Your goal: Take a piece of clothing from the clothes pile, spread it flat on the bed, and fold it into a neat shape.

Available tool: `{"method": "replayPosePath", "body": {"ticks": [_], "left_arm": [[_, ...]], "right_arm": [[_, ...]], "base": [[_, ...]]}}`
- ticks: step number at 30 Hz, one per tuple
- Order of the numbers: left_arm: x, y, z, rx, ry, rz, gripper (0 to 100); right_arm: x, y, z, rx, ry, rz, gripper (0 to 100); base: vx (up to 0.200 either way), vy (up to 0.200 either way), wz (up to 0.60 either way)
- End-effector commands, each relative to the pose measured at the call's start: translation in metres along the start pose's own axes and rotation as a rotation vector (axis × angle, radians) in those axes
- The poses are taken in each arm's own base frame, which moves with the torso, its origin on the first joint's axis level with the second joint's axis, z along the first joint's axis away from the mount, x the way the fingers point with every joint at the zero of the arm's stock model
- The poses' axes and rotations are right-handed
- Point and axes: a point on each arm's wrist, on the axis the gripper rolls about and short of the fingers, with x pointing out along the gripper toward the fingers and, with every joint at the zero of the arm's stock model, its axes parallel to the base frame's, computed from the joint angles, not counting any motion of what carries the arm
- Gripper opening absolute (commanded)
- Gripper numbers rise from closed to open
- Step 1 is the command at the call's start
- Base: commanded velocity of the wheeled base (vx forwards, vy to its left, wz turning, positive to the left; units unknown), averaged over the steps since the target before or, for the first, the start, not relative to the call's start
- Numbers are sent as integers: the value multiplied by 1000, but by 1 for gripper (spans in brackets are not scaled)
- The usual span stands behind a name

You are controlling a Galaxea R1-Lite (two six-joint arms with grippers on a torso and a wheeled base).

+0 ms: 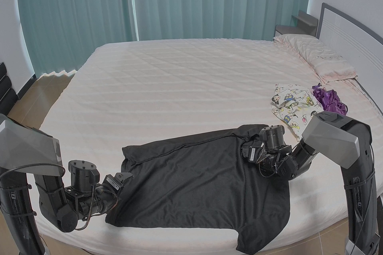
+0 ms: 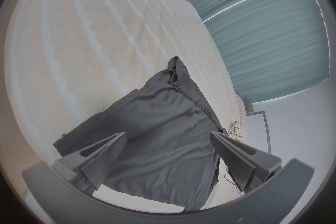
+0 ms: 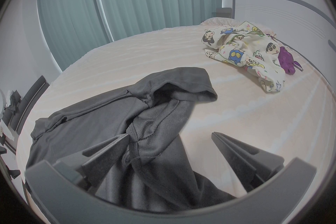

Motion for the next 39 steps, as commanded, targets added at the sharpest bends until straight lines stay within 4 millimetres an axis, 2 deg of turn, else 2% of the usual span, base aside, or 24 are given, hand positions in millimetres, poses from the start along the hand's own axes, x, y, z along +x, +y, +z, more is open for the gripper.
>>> {"method": "replayPosePath", "body": {"ticks": [1,5,6,9,16,17,21,25,30,35,36,39], "left_arm": [[1,1,0,0,2,3,100],[1,1,-1,0,1,5,100],[1,1,-1,-1,1,5,100],[1,1,-1,-1,1,5,100],[1,1,-1,0,2,7,100],[1,1,-1,1,-2,9,100],[1,2,-1,1,-3,12,100],[2,2,-2,3,-4,14,100],[2,2,-2,3,-4,16,100],[2,2,-2,3,-5,16,100],[2,2,-2,3,-4,16,100],[2,2,-2,3,-4,16,100]], "right_arm": [[4,-1,-6,-4,14,-4,100],[5,-1,-9,-7,20,-8,100],[5,-1,-9,-5,20,-8,0],[4,-3,-4,4,6,-8,0],[10,-20,17,52,-47,-37,0],[12,-31,23,73,-61,-58,0],[15,-47,32,104,-82,-85,0],[15,-59,33,147,-76,-100,0],[17,-84,33,197,-66,-143,0],[19,-92,35,273,-58,-94,0],[19,-93,38,286,-64,-85,100],[19,-93,39,326,-65,-66,100]], "base": [[0,0,0],[0,0,0],[0,0,0],[0,0,0],[0,0,0],[0,0,0],[0,0,0],[0,0,0],[0,0,0],[0,0,0],[0,0,0],[0,0,0]]}}
